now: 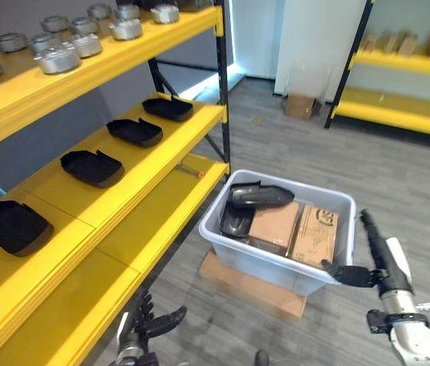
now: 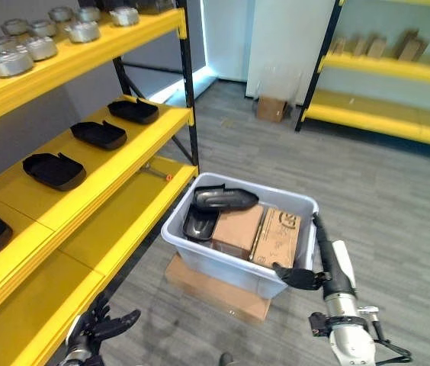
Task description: Move parts from the plastic box to the shelf.
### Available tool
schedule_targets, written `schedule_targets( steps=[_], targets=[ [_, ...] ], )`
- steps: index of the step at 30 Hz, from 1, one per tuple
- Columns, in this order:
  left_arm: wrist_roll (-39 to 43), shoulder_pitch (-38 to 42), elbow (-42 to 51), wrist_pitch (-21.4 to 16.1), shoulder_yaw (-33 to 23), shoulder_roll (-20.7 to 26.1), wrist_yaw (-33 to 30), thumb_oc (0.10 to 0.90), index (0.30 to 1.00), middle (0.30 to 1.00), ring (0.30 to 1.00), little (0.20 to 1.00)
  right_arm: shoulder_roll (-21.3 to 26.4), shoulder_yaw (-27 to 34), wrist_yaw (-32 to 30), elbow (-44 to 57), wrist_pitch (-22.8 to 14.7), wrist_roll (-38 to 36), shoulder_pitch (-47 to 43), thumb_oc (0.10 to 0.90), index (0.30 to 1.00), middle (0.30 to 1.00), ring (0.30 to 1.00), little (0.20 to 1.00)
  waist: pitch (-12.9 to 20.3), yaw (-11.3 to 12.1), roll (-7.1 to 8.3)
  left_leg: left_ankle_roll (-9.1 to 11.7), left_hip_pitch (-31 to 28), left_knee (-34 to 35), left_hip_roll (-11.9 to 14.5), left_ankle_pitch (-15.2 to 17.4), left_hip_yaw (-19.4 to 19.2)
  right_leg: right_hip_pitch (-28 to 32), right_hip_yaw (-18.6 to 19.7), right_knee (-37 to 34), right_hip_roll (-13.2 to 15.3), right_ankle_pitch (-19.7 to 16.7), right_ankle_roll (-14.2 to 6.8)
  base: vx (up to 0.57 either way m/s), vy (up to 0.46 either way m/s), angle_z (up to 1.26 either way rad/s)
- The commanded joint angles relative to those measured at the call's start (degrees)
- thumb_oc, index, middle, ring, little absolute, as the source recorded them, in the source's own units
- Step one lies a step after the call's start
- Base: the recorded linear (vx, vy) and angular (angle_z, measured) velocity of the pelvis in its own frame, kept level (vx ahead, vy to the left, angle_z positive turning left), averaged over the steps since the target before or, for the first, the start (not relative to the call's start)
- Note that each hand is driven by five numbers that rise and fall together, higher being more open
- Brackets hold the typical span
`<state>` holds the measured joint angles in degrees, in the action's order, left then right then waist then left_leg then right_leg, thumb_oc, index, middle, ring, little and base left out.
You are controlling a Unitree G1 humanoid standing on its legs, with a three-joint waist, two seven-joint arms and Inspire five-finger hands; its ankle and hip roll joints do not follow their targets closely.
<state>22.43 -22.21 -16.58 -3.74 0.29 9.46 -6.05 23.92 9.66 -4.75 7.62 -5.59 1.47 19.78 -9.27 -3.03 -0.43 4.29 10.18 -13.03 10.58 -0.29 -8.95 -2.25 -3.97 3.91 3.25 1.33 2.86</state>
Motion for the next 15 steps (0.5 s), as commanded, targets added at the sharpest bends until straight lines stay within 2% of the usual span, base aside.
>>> schedule_targets(
  steps=[1,2,3,4,5,8,9,11,13,14,15],
  targets=[
    [1.33,3.5,4.43,-4.54,-3.5,3.88,-2.4,0.9,1.0,1.0,1.0,1.0,2.96,0.01,-1.81,4.98,-5.67,-0.57,-4.01,0.9,1.0,1.0,1.0,1.0,-2.08,2.36,0.17,2.17,4.83,16.75,3.21,-16.62,4.01,8.84,-1.74,-0.47,-0.96,5.76,-5.57,0.17,0.138,-0.07],
    [1.55,3.58,4.25,-4.78,-3.6,3.73,-2.45,0.9,1.0,1.0,1.0,1.0,3.26,-0.28,-2.0,4.5,-5.76,-0.33,-4.33,0.9,1.0,1.0,1.0,1.0,-2.18,2.67,0.02,2.8,5.62,17.6,2.91,-16.71,6.6,9.08,-0.6,-0.36,-1.02,6.28,-5.72,0.24,0.199,-0.25],
    [1.71,3.77,4.12,-4.91,-3.51,3.47,-2.63,0.9,1.0,1.0,1.0,1.0,3.66,-0.49,-1.91,4.24,-5.8,-0.15,-4.76,0.9,1.0,1.0,1.0,1.0,-2.02,2.7,-0.51,4.01,6.41,18.02,3.57,-17.82,7.74,9.46,0.69,-0.44,-1.35,6.82,-5.89,0.14,0.098,-0.4],
    [1.71,3.8,4.08,-4.94,-3.51,3.43,-2.63,0.9,1.0,1.0,1.0,1.0,3.69,-0.51,-1.92,4.22,-5.8,-0.15,-4.79,0.9,1.0,1.0,1.0,1.0,-2.01,2.74,-0.56,4.08,6.42,18.02,3.65,-17.82,7.72,9.39,0.75,-0.38,-1.41,6.85,-5.85,0.24,0.192,-0.62],
    [2.28,4.13,3.72,-5.43,-3.47,3.14,-2.54,0.9,1.0,1.0,1.0,1.0,3.93,-0.84,-1.76,3.6,-5.83,0.03,-5.15,0.9,1.0,1.0,1.0,1.0,-1.49,2.91,-1.36,5.23,6.04,18.03,4.12,-19.02,8.94,11.08,2.91,-1.2,-1.36,7.74,-6.13,0.17,0.129,-0.67],
    [3.08,4.73,3.12,-5.63,-3.01,2.53,-2.83,0.9,1.0,1.0,1.0,1.0,3.77,-1.3,-1.42,3.2,-5.68,0.95,-5.25,0.9,1.0,1.0,1.0,1.0,-0.29,2.97,-1.95,5.19,4.29,18.03,5.04,-18.53,7.82,12.83,4.41,-1.94,-0.52,8.31,-6.64,0.34,0.314,-0.84],
    [3.48,5.16,3.61,-5.67,-2.36,2.85,-2.95,0.9,1.0,1.0,1.0,1.0,3.24,-1.46,-1.39,3.42,-5.39,0.99,-5.22,0.9,1.0,1.0,1.0,1.0,0.25,2.92,-1.94,4.82,3.53,17.01,5.24,-18.03,5.72,14.12,4.41,-2.38,1.37,8.44,-7.39,0.27,0.306,-0.8],
    [2.9,6.02,3.93,-6.1,-1.86,4.1,-3.55,0.9,1.0,1.0,1.0,1.0,2.89,-2.05,-1.71,3.39,-5.08,0.95,-5.96,0.9,1.0,1.0,1.0,1.0,0.41,3.03,-1.37,3.63,3.82,14.58,3.86,-15.83,4.95,14.4,4.62,-2.56,4.27,8.07,-8.79,0.27,0.346,-0.62],
    [3.2,7.06,4.44,-6.58,-1.65,5.33,-4.36,0.9,1.0,1.0,1.0,1.0,2.67,-3.16,-1.9,3.1,-4.82,0.75,-7.2,0.9,1.0,1.0,1.0,1.0,0.91,2.98,-0.33,2.26,5.44,10.34,2.24,-12.86,3.48,13.27,5.5,-2.53,6.81,6.97,-10.21,0.15,0.314,-0.64],
    [3.4,8.34,5.0,-6.73,-1.58,6.95,-5.42,0.9,1.0,1.0,1.0,1.0,2.59,-4.84,-2.09,2.82,-4.34,0.79,-9.32,0.9,1.0,1.0,1.0,1.0,0.86,2.93,0.28,0.93,6.77,8.26,0.92,-10.87,2.53,11.43,6.34,-2.48,8.78,5.27,-11.42,0.06,0.242,-0.48],
    [3.41,8.39,4.97,-6.74,-1.64,6.99,-5.41,0.9,1.0,1.0,1.0,1.0,2.55,-4.89,-2.11,2.75,-4.35,0.8,-9.42,0.9,1.0,1.0,1.0,1.0,1.01,3.04,0.4,0.86,7.0,8.06,0.87,-10.7,2.36,11.18,6.49,-2.46,8.91,5.27,-11.49,0.04,0.23,-0.4]
  ],
)
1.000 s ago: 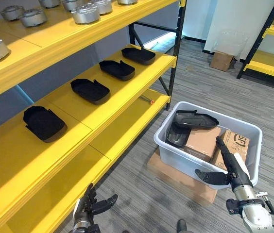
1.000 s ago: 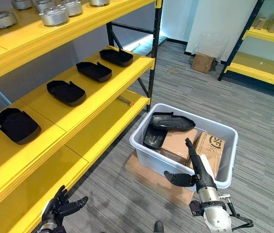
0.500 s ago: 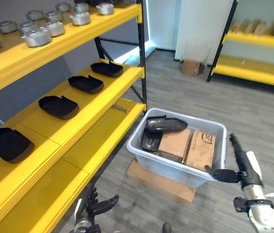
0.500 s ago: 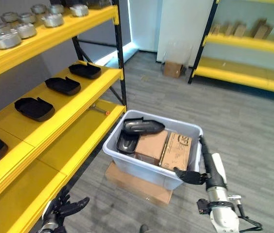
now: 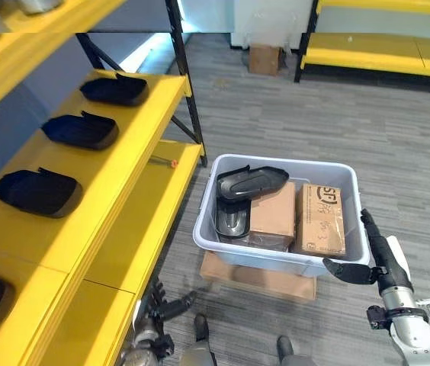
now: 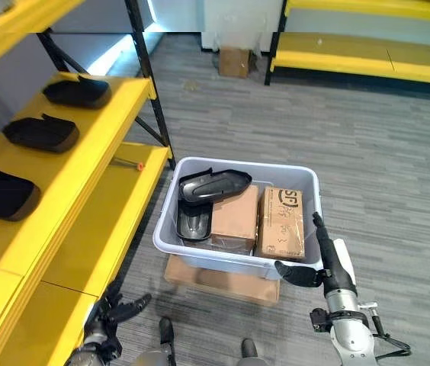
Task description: Move parts from the plastic box to the shelf.
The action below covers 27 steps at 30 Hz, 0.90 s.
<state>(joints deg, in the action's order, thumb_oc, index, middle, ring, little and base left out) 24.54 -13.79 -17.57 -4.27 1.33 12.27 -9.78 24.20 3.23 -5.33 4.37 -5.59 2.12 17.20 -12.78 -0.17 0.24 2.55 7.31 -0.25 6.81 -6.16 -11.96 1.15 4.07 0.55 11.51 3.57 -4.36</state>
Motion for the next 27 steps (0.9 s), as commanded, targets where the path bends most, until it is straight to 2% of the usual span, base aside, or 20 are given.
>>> schedule_targets(
  steps=[1,2,3,7,11,14,15,16,18,19,20,21,22,23,24,25,26,27],
  targets=[
    [1.49,0.31,6.12,-6.26,-2.76,4.48,-2.22,0.9,1.0,1.0,1.0,1.0,2.22,1.02,-1.64,5.8,-4.12,0.26,-7.59,0.9,1.0,1.0,1.0,1.0,4.71,0.24,0.0,2.18,10.46,-5.24,4.23,-4.15,5.01,6.79,-1.16,0.92,1.19,2.43,-4.66,0.03,0.083,-0.32],
    [1.49,0.31,6.12,-6.26,-2.76,4.48,-2.22,0.9,1.0,1.0,1.0,1.0,2.22,1.01,-1.64,5.79,-4.12,0.26,-7.59,0.9,1.0,1.0,1.0,1.0,4.76,0.27,0.01,2.17,10.51,-5.27,4.24,-4.13,4.97,6.72,-1.12,0.94,1.2,2.43,-4.67,0.07,0.206,-0.27],
    [1.6,1.26,5.89,-6.29,-3.27,5.35,-3.14,0.9,1.0,1.0,1.0,1.0,1.99,0.32,-1.67,5.48,-3.73,0.1,-8.87,0.9,1.0,1.0,1.0,1.0,4.86,0.28,0.77,1.18,11.21,-6.39,3.19,-2.24,4.51,5.03,-0.61,1.5,2.38,0.65,-5.54,0.05,0.172,-0.11],
    [1.21,2.53,5.69,-6.21,-2.66,6.45,-3.86,0.9,1.0,1.0,1.0,1.0,1.85,-0.2,-1.88,5.18,-3.21,-0.58,-10.06,0.9,1.0,1.0,1.0,1.0,4.38,0.0,2.34,-0.34,13.65,-9.67,1.37,1.03,4.14,2.96,-0.53,2.1,3.56,-3.85,-6.85,0.05,0.164,-0.09],
    [0.76,3.08,5.51,-5.9,-1.75,6.63,-3.82,0.9,1.0,1.0,1.0,1.0,1.22,-0.26,-1.98,4.96,-3.08,-0.73,-9.97,0.9,1.0,1.0,1.0,1.0,4.26,-0.35,3.01,-1.71,14.13,-10.95,-0.08,3.15,4.37,2.93,-0.74,2.96,4.26,-5.75,-7.44,0.06,0.127,-0.07],
    [0.11,4.09,5.32,-5.46,-0.97,7.09,-3.53,0.9,1.0,1.0,1.0,1.0,1.12,-0.23,-2.11,4.98,-2.98,-0.54,-9.94,0.9,1.0,1.0,1.0,1.0,4.29,-0.89,3.04,-2.59,14.49,-11.08,-1.37,4.16,4.48,1.66,-0.38,4.84,4.3,-8.46,-7.56,0.05,0.157,-0.05],
    [-0.41,4.61,5.5,-5.38,-0.48,7.52,-3.35,0.9,1.0,1.0,1.0,1.0,1.11,-0.27,-2.11,5.34,-2.97,-0.12,-9.84,0.9,1.0,1.0,1.0,1.0,4.06,-1.38,2.92,-3.37,13.54,-10.48,-2.2,5.04,4.3,0.43,-0.81,7.53,4.45,-10.91,-7.25,0.05,0.155,-0.02],
    [-0.41,4.64,5.5,-5.38,-0.49,7.51,-3.35,0.9,1.0,1.0,1.0,1.0,1.11,-0.26,-2.1,5.35,-2.96,-0.11,-9.87,0.9,1.0,1.0,1.0,1.0,4.16,-1.28,2.85,-3.39,13.65,-10.29,-2.09,4.79,4.23,0.18,-0.68,7.5,4.35,-11.09,-7.24,0.04,0.159,-0.02],
    [-0.16,5.27,5.72,-5.33,-0.53,8.08,-3.48,0.9,1.0,1.0,1.0,1.0,1.34,-0.88,-2.23,5.52,-3.07,0.21,-10.73,0.9,1.0,1.0,1.0,1.0,2.92,-1.4,2.63,-4.07,11.89,-9.65,-2.03,5.87,3.05,-3.06,-3.01,11.82,3.91,-12.27,-6.35,-0.01,0.138,-0.18],
    [0.03,5.38,6.08,-5.39,-0.84,8.3,-3.72,0.9,1.0,1.0,1.0,1.0,1.35,-1.42,-2.32,5.53,-3.22,0.2,-11.36,0.9,1.0,1.0,1.0,1.0,2.11,-1.11,2.65,-4.32,10.35,-9.07,-1.72,6.64,1.73,-5.03,-6.54,13.46,4.29,-12.39,-5.9,-0.02,0.199,-0.32],
    [0.39,5.31,6.5,-5.45,-1.22,8.33,-3.91,0.9,1.0,1.0,1.0,1.0,1.59,-2.02,-2.43,5.52,-3.22,0.34,-12.22,0.9,1.0,1.0,1.0,1.0,1.52,-0.45,2.56,-4.39,8.9,-8.56,-1.38,7.44,0.32,-6.94,-11.98,14.29,5.55,-12.44,-5.62,0.1,0.219,-0.32],
    [1.03,5.76,6.43,-5.45,-1.22,8.32,-4.02,0.9,1.0,1.0,1.0,1.0,2.11,-3.11,-2.45,5.06,-3.18,0.11,-14.24,0.9,1.0,1.0,1.0,1.0,0.39,-1.17,2.21,-3.67,5.72,-6.69,-1.11,8.76,-0.33,-10.4,-13.85,13.99,3.71,-8.31,-5.74,0.05,0.137,-0.59],
    [1.04,5.89,6.4,-5.5,-1.34,8.26,-4.02,0.9,1.0,1.0,1.0,1.0,2.17,-3.18,-2.49,4.97,-3.22,0.1,-14.49,0.9,1.0,1.0,1.0,1.0,0.02,-1.14,2.25,-4.02,6.09,-6.65,-0.91,7.49,-1.17,-10.84,-14.17,13.94,3.7,-9.02,-5.11,0.08,0.084,-0.91],
    [1.31,6.2,6.22,-5.56,-1.59,8.13,-4.18,0.9,1.0,1.0,1.0,1.0,2.37,-3.62,-2.44,4.79,-3.23,-0.09,-15.53,0.9,1.0,1.0,1.0,1.0,-0.68,-1.33,2.29,-3.79,5.03,-6.35,-0.79,7.66,-1.83,-12.65,-14.96,12.7,2.53,-7.19,-4.82,-0.04,0.013,-0.97],
    [1.31,6.21,6.21,-5.56,-1.59,8.13,-4.18,0.9,1.0,1.0,1.0,1.0,2.37,-3.62,-2.44,4.78,-3.24,-0.09,-15.55,0.9,1.0,1.0,1.0,1.0,-0.66,-1.32,2.29,-3.78,5.04,-6.31,-0.78,7.62,-1.84,-12.68,-14.95,12.67,2.51,-7.23,-4.81,0.14,0.027,-0.73],
    [1.48,6.28,6.13,-5.65,-1.68,8.01,-4.33,0.9,1.0,1.0,1.0,1.0,2.72,-3.96,-2.45,4.67,-3.27,-0.18,-16.17,0.9,1.0,1.0,1.0,1.0,-1.0,-1.55,2.3,-3.2,3.68,-6.15,-0.81,9.2,-1.63,-13.31,-14.93,11.07,2.0,-5.73,-5.43,0.09,-0.056,-0.44],
    [1.62,6.14,5.99,-5.76,-2.12,7.52,-4.33,0.9,1.0,1.0,1.0,1.0,3.24,-4.28,-2.59,4.54,-3.2,-0.14,-16.97,0.9,1.0,1.0,1.0,1.0,-2.17,-1.87,2.65,-3.03,3.0,-6.85,-0.35,8.65,-2.87,-13.73,-15.59,7.22,2.87,-8.17,-5.36,0.09,-0.056,-0.33],
    [1.62,6.14,5.99,-5.76,-2.12,7.52,-4.33,0.9,1.0,1.0,1.0,1.0,3.24,-4.28,-2.59,4.53,-3.2,-0.14,-16.97,0.9,1.0,1.0,1.0,1.0,-2.2,-1.87,2.65,-3.03,2.98,-6.85,-0.35,8.65,-2.87,-13.7,-15.59,7.2,2.86,-8.17,-5.36,0.06,-0.145,-0.19]
  ],
)
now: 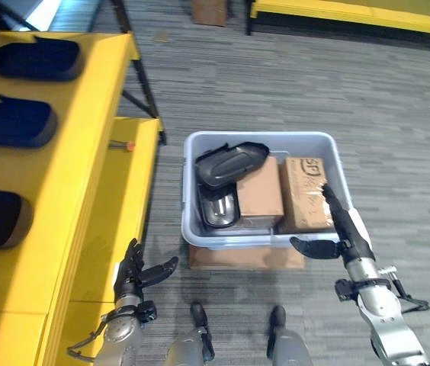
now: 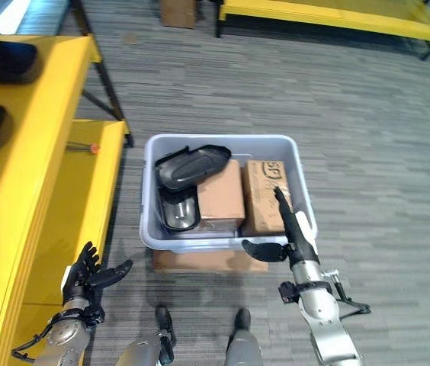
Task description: Move parts from the plastic box to the shelf.
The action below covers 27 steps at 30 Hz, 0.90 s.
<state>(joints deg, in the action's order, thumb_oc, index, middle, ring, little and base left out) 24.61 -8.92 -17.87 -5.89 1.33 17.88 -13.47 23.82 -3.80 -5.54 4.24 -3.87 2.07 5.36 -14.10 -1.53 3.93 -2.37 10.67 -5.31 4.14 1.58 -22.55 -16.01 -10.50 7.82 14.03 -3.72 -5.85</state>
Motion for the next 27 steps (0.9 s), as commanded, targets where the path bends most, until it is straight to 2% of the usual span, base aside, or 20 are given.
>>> schedule_targets(
  steps=[1,2,3,6,20,27],
  targets=[
    [1.13,1.16,5.74,-3.97,-2.19,1.45,-0.57,0.9,1.0,1.0,1.0,1.0,3.82,2.93,-2.0,5.27,-5.15,-0.4,-4.62,0.9,1.0,1.0,1.0,1.0,-1.25,-0.06,-0.35,2.76,-0.9,-3.69,2.79,1.99,7.57,5.17,-2.08,-3.46,1.34,-1.26,-4.17,0.08,-0.102,-0.03],
    [0.74,1.01,5.71,-3.91,-1.95,1.36,-0.2,0.9,1.0,1.0,1.0,1.0,3.77,2.88,-1.68,5.07,-4.97,-0.88,-4.57,0.9,1.0,1.0,1.0,1.0,-1.01,-0.16,-0.08,2.88,-1.28,-3.39,2.62,1.71,7.18,5.74,-2.42,-3.61,1.39,-2.28,-4.48,0.11,-0.147,0.06],
    [0.44,1.01,5.32,-3.72,-1.57,1.06,0.01,0.9,1.0,1.0,1.0,1.0,3.71,2.97,-1.44,4.85,-5.05,-1.58,-4.24,0.9,1.0,1.0,1.0,1.0,-0.45,-0.52,-0.05,3.2,-1.7,-2.78,2.67,1.31,7.3,6.21,-1.68,-4.01,0.84,-2.3,-4.39,0.07,-0.112,0.11],
    [0.06,-0.04,5.45,-3.74,-1.73,0.3,0.24,0.9,1.0,1.0,1.0,1.0,4.37,3.85,-1.2,5.76,-5.41,-1.8,-3.83,0.9,1.0,1.0,1.0,1.0,1.23,-0.95,-0.29,4.17,-2.5,-1.27,3.54,0.36,7.09,7.78,-2.75,-6.03,-0.07,-2.7,-4.37,0.09,-0.122,0.19],
    [-0.44,-2.09,5.47,-2.75,-1.15,-1.67,1.67,0.9,1.0,1.0,1.0,1.0,4.92,4.52,-1.07,7.65,-5.24,1.01,-2.96,0.9,1.0,1.0,1.0,1.0,3.35,-0.92,-1.99,6.3,-6.52,2.87,5.96,-1.93,7.12,11.09,-3.6,-4.71,-2.22,1.74,-2.97,0.05,-0.075,0.0],
    [-0.45,-2.61,5.91,-2.32,-0.81,-1.97,3.3,0.9,1.0,1.0,1.0,1.0,7.47,3.08,-1.0,8.96,-5.67,2.35,-8.79,0.9,1.0,1.0,1.0,1.0,5.35,-0.08,-2.38,7.13,-10.01,7.36,6.91,-4.45,6.94,13.87,-3.46,-6.41,-3.46,2.11,-2.68,0.04,-0.053,0.02]
  ],
)
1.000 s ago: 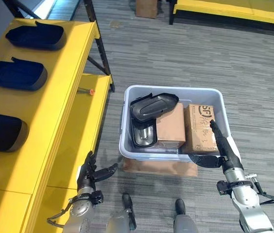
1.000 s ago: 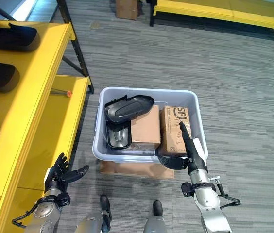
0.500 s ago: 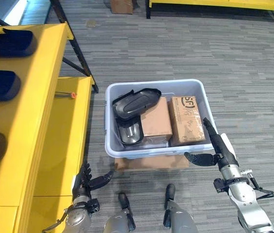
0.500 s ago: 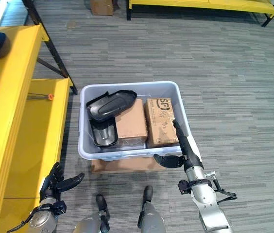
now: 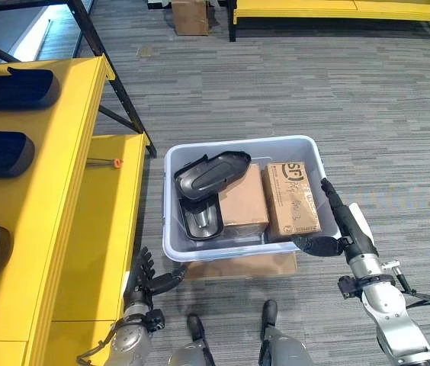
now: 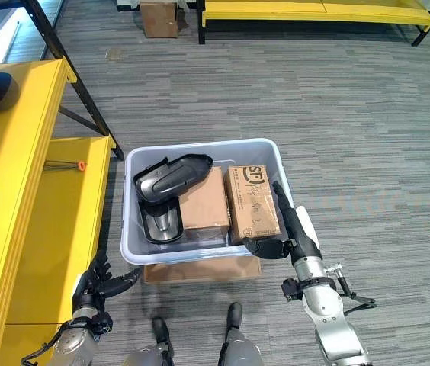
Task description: Move parts from the plastic box to the shelf.
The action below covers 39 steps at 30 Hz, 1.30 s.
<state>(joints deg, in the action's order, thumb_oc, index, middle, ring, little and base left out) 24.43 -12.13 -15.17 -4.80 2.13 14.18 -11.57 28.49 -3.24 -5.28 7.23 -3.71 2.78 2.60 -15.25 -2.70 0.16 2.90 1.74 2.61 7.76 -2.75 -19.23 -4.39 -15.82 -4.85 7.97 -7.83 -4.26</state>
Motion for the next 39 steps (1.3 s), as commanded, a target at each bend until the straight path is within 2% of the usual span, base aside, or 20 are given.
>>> schedule_targets(
  steps=[1,4,9,19,22,31,39],
  targets=[
    [-0.15,0.65,3.33,-3.46,-1.54,1.69,1.59,0.9,1.0,1.0,1.0,1.0,3.28,2.29,-1.27,6.23,-5.99,1.86,-6.91,0.9,1.0,1.0,1.0,1.0,6.61,1.22,1.28,1.96,-1.42,-0.13,3.37,-0.41,3.66,2.61,1.81,6.03,2.48,6.26,-4.21,0.0,0.0,0.0],
    [-0.04,0.83,3.56,-3.46,-1.37,1.74,1.92,0.9,1.0,1.0,1.0,1.0,4.2,1.64,-1.45,6.37,-5.98,2.28,-9.34,0.9,1.0,1.0,1.0,1.0,7.01,1.53,1.16,2.18,-1.92,0.8,3.48,-0.93,3.76,3.15,1.55,5.6,2.29,6.33,-4.1,0.01,-0.01,0.01],
    [0.68,1.23,3.6,-3.12,-0.02,1.74,2.41,0.9,1.0,1.0,1.0,1.0,5.83,-3.18,-1.03,4.86,-5.31,1.45,-18.7,0.9,1.0,1.0,1.0,1.0,7.39,2.57,1.07,2.52,-2.08,1.43,3.59,-1.41,4.05,3.99,1.14,4.36,1.96,6.23,-3.97,0.03,-0.018,0.03],
    [2.61,0.59,3.85,-2.95,2.27,2.08,2.29,0.9,1.0,1.0,1.0,1.0,3.81,-13.35,-2.34,-4.95,-2.39,-0.72,-35.11,0.9,1.0,1.0,1.0,1.0,7.65,5.1,1.65,2.42,-1.52,1.75,3.01,-1.45,4.98,5.08,-0.03,2.81,2.28,5.42,-4.04,0.01,0.002,0.06],
    [2.77,0.58,3.89,-3.02,2.64,2.31,2.37,0.9,1.0,1.0,1.0,1.0,4.63,-15.38,-2.51,-7.9,-1.59,-0.15,-39.11,0.9,1.0,1.0,1.0,1.0,7.54,5.91,1.97,2.38,-1.28,1.78,2.78,-1.4,5.42,5.33,-0.33,2.63,2.46,5.33,-4.07,0.01,0.01,0.11],
    [3.73,1.07,3.73,-3.54,2.93,4.29,2.74,0.9,1.0,1.0,1.0,1.0,8.46,-23.14,-1.31,-19.36,0.57,1.69,-50.55,0.9,1.0,1.0,1.0,1.0,6.03,8.21,2.81,2.44,1.16,1.85,2.22,-2.11,7.03,4.61,-1.37,1.6,2.76,4.33,-4.28,-0.02,0.005,0.13],
    [4.39,2.13,3.66,-3.92,3.92,5.56,2.61,0.9,1.0,1.0,1.0,1.0,7.4,-29.57,-0.04,-27.19,1.12,2.83,-58.62,0.9,1.0,1.0,1.0,1.0,3.86,9.83,3.33,2.38,3.46,0.83,2.19,-2.3,7.44,2.77,-1.24,1.63,2.62,3.91,-4.12,-0.02,-0.001,0.03]
  ],
)
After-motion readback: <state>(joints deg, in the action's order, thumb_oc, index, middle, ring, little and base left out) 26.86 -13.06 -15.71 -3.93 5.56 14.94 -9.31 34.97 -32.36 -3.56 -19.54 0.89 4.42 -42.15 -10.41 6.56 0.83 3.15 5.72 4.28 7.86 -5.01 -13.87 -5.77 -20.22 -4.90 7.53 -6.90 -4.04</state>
